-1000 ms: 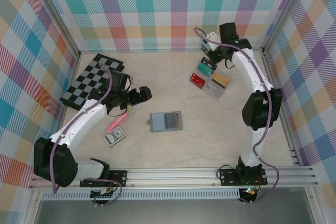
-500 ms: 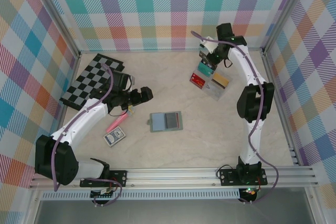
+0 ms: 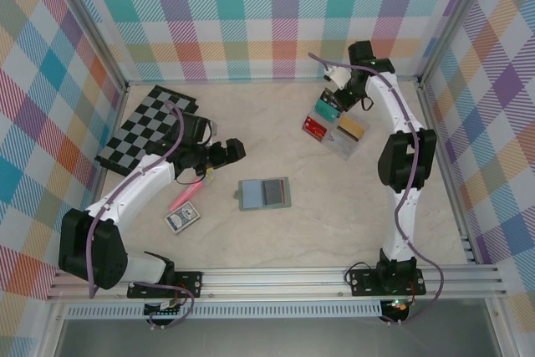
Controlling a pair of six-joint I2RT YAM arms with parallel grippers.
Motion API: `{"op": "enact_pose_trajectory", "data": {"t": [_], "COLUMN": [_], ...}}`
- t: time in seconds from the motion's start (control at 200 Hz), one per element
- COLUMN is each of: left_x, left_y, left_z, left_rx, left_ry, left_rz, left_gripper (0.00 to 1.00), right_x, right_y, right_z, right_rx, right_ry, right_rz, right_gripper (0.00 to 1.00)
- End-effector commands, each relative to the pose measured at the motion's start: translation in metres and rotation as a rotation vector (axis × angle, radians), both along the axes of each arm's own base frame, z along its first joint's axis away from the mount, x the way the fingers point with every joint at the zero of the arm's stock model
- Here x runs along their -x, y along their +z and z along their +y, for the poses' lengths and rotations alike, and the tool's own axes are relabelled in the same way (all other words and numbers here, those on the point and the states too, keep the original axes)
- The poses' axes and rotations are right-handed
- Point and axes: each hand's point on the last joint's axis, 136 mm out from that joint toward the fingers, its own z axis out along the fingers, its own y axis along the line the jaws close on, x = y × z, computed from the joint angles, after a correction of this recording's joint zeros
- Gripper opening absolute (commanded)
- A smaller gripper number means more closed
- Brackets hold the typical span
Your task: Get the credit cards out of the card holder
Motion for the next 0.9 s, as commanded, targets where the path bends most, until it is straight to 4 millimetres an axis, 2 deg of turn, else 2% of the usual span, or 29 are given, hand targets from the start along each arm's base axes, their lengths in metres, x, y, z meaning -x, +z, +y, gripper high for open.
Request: {"op": "enact_pose_trajectory", "data": {"t": [0.0,0.135,0.51,0.735,0.895], "left_x": [-0.003,-0.003,-0.004,-0.002,-0.002], "left_y": [0.000,-0.001,0.004,0.002,0.002], "left_z": [0.001,0.001,0.000,0.001,0.000], "left_rx": [0.021,0.021,0.025,0.025,0.029], "left_ry": [0.008,0.009,0.004,0.003,0.002], "left_rz": [0.003,0.005,-0.001,0.003,0.002], "left_gripper": [1.00,1.00,1.00,1.00,1.00], "right_x": [-0.003,0.000,-0.012,-0.014,-0.015], "right_y": [-0.009,-0.014,-0.021,-0.012,-0.006], "right_z": [-0.004,0.000,-0.002,-0.003,-0.004], "right_rx": [0.024,0.006,0.006,-0.001,-0.018], "right_ry": [0.011,0.029,-0.015,-0.042,-0.075], "right_rz": [0.016,0.039,0.020,0.001,-0.007], "right_gripper": [0.00,0.00,0.00,0.07,0.04]}}
